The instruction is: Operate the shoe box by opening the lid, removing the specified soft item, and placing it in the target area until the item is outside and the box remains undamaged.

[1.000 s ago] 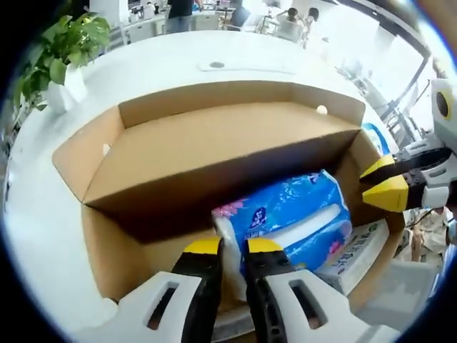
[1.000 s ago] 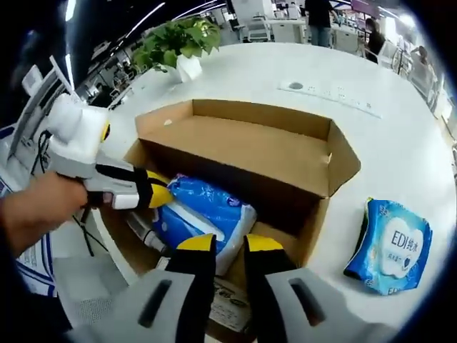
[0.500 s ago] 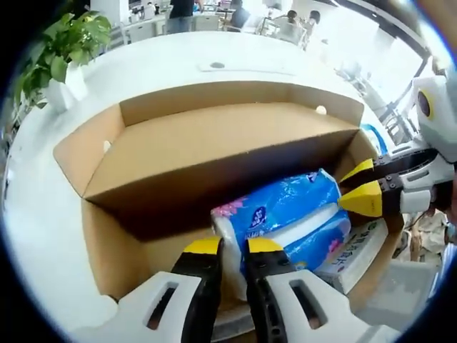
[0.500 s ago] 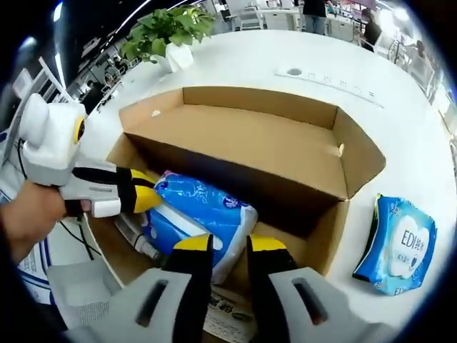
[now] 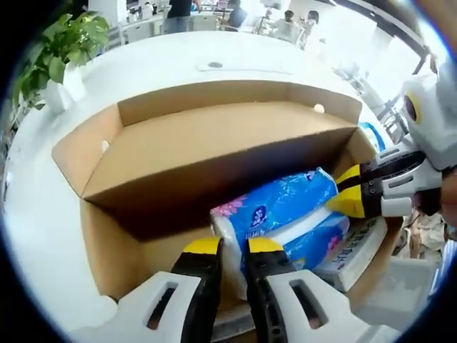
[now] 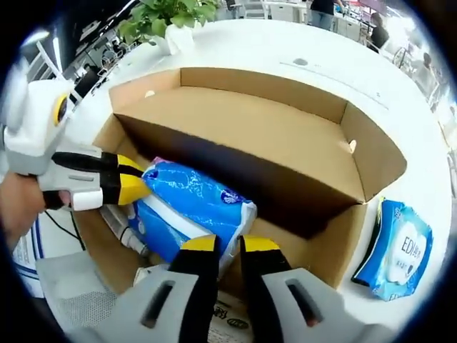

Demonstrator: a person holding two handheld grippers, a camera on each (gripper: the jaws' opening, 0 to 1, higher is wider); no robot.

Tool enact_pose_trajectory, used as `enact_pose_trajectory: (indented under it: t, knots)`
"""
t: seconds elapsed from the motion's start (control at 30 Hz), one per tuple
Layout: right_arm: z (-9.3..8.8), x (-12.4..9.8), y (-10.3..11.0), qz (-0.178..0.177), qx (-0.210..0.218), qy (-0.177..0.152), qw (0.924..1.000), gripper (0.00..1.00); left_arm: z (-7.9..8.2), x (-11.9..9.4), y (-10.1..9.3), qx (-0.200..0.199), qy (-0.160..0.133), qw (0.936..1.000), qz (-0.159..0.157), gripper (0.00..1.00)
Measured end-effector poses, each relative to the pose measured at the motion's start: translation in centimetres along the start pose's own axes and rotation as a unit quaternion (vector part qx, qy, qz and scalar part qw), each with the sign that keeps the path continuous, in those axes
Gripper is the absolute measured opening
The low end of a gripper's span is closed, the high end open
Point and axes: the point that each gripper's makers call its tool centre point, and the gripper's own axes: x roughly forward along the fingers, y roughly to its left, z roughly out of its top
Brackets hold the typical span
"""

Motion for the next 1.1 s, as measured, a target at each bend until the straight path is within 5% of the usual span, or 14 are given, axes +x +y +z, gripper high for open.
enact_pose_trajectory:
  t: [0.6, 1.1]
  knots:
    - [0.4, 0.2, 0.7, 0.007, -0.018, -0.001, 0.9998, 0.0, -0.1, -0.3, 0.2, 0.02, 0.004, 0.9998, -0.002, 0.04]
    - [2.8, -3.0, 2.2, 0.022, -0.026, -0.035, 0.9988, 0.0, 1.7, -3.4, 0.6, 0.025, -0.02, 0.9995, 0.006, 0.01]
